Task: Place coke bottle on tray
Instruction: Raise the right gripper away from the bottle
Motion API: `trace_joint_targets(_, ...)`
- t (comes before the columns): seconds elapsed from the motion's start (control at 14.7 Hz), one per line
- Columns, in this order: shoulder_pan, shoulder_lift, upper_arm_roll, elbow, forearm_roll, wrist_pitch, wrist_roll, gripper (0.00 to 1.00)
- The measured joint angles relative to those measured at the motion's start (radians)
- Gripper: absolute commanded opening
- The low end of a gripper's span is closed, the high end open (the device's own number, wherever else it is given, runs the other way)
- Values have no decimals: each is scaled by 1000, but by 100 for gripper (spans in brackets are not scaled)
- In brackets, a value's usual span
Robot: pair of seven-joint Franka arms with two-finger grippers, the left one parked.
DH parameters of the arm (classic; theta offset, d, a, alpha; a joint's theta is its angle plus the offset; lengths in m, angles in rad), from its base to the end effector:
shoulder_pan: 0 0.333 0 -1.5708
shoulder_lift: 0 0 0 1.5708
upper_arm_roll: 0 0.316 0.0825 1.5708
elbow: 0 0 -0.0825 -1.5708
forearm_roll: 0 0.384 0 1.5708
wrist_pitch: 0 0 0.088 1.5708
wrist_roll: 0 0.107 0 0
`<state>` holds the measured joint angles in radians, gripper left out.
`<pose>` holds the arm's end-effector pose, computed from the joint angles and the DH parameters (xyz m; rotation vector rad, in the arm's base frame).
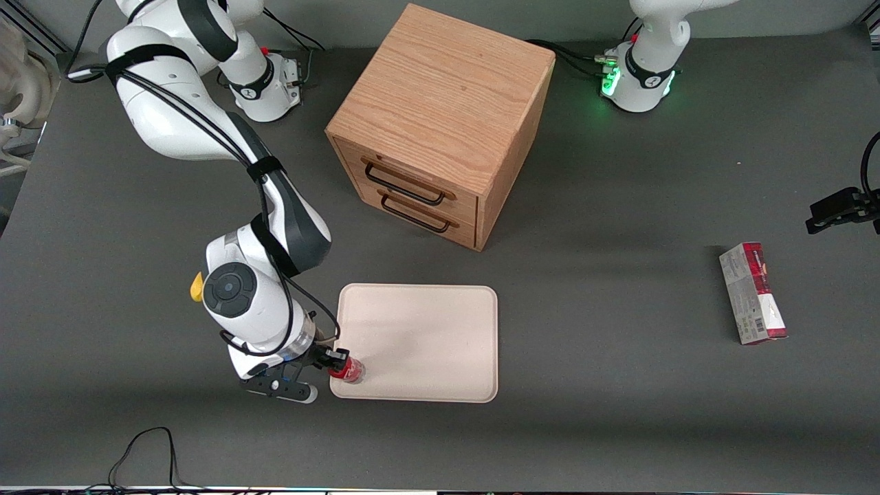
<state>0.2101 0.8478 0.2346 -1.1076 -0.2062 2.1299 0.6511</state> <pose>0.7351 0.2728 0.3326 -3.0274 0.3163 -0.2670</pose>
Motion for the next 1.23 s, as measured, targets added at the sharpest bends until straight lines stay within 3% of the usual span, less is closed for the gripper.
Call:
trace_joint_targets(0.14,0,0,0,-8,0,21,0,100)
trace_joint_targets(0.55,-3,-21,-5,1,0,33,11,100)
trace_joint_targets(0.82,-15,-157,-25,3,2,-178,-39,100)
trace_joint_targets(1.23,-69,-516,-164,-262,133,-349,-367,100)
